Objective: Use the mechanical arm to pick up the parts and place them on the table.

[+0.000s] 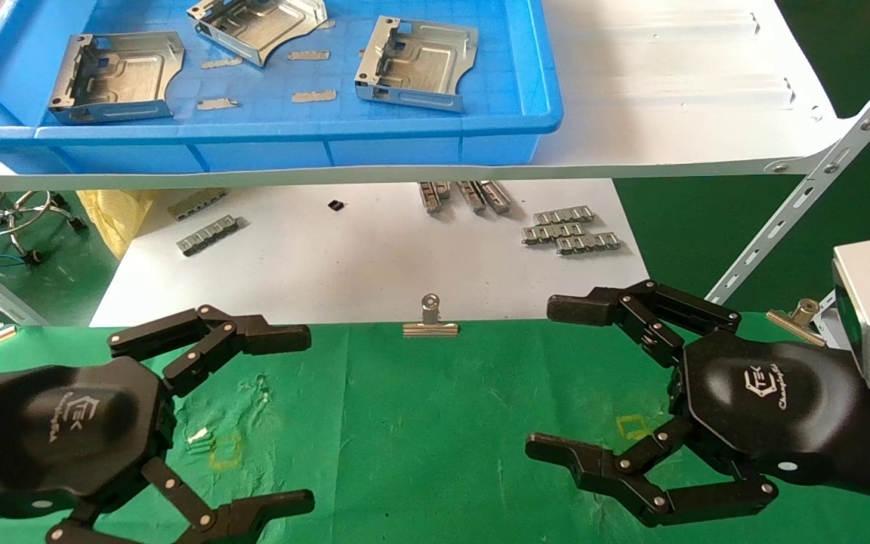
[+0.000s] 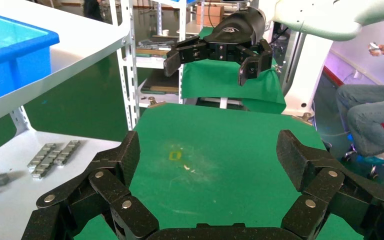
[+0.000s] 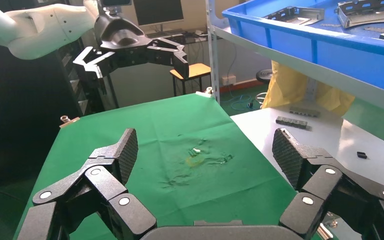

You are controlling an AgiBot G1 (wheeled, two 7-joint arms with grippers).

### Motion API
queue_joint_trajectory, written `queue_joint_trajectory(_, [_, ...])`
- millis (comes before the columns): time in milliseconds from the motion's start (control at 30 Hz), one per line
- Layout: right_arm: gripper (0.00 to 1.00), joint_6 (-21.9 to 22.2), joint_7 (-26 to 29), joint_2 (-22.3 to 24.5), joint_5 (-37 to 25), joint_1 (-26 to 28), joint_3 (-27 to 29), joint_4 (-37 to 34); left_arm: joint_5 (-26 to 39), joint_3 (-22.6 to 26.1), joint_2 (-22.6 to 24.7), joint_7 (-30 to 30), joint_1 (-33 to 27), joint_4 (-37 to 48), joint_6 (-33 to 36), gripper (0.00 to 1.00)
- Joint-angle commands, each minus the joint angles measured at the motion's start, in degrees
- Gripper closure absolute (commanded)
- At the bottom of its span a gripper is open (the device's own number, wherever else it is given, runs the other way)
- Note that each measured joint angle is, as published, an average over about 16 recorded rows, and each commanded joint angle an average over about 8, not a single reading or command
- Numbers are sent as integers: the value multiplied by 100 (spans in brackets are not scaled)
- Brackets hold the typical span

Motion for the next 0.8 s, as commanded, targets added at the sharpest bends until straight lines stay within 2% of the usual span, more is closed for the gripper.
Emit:
queue_joint_trajectory(33, [0,0,0,0,0,0,0,0,0,0,0,0,0,0,0,0])
queue_joint_trajectory(667, [0,0,0,0,0,0,0,0,0,0,0,0,0,0,0,0])
queue_joint_trajectory(800, [50,0,0,0,0,0,0,0,0,0,0,0,0,0,0,0])
